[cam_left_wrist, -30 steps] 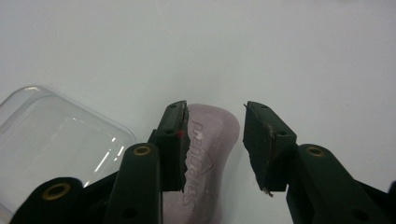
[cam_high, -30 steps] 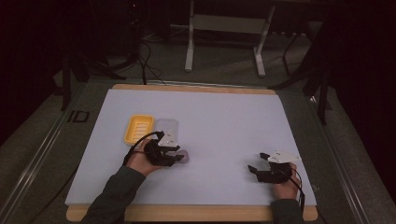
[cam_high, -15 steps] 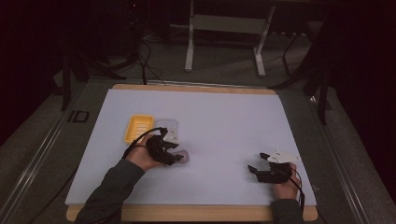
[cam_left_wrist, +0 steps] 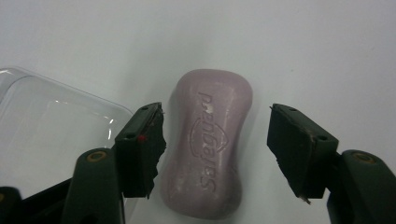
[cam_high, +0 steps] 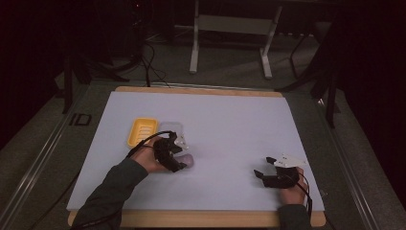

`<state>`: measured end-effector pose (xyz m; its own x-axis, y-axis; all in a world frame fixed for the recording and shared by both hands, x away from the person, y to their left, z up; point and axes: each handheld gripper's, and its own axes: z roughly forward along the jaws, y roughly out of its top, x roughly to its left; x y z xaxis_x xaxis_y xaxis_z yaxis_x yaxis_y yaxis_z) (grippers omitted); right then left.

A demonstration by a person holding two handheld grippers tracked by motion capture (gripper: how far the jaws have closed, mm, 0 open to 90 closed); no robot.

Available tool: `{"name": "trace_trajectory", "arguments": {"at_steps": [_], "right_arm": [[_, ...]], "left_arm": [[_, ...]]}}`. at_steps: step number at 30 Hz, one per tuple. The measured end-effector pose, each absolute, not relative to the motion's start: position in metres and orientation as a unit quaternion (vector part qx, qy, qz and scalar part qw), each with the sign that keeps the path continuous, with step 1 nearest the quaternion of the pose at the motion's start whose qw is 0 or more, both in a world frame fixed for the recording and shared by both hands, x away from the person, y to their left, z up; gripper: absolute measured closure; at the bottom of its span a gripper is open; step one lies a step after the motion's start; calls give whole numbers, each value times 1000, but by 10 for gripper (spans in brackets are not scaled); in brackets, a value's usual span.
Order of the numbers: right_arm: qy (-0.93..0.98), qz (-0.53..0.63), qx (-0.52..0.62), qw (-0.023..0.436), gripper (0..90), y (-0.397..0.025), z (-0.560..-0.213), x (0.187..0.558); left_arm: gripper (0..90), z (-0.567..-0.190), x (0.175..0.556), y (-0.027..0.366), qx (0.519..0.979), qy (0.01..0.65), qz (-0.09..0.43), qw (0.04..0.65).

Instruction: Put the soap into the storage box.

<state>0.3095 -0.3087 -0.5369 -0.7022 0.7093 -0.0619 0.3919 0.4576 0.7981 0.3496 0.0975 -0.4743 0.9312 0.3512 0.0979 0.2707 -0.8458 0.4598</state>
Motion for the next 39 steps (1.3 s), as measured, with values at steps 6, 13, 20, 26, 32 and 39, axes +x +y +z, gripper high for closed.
{"name": "trace_trajectory", "arguments": {"at_steps": [6, 13, 20, 26, 32, 39], "right_arm": [[832, 400, 329, 198, 243, -308, -537, 310], [833, 398, 328, 198, 243, -308, -537, 310], [835, 396, 327, 198, 243, -308, -537, 310], [836, 394, 327, 198, 243, -307, -537, 310], [837, 393, 325, 197, 243, -307, -537, 310], [837, 392, 326, 197, 243, -306, -538, 310]], "left_arm": [[320, -475, 357, 96, 962, 156, 80, 210], [323, -475, 365, 95, 963, 156, 62, 208], [338, -479, 370, 91, 970, 150, 55, 184], [352, -483, 372, 88, 972, 151, 47, 172], [357, -485, 374, 86, 974, 149, 40, 163], [357, -488, 374, 81, 978, 145, 31, 149]]}}
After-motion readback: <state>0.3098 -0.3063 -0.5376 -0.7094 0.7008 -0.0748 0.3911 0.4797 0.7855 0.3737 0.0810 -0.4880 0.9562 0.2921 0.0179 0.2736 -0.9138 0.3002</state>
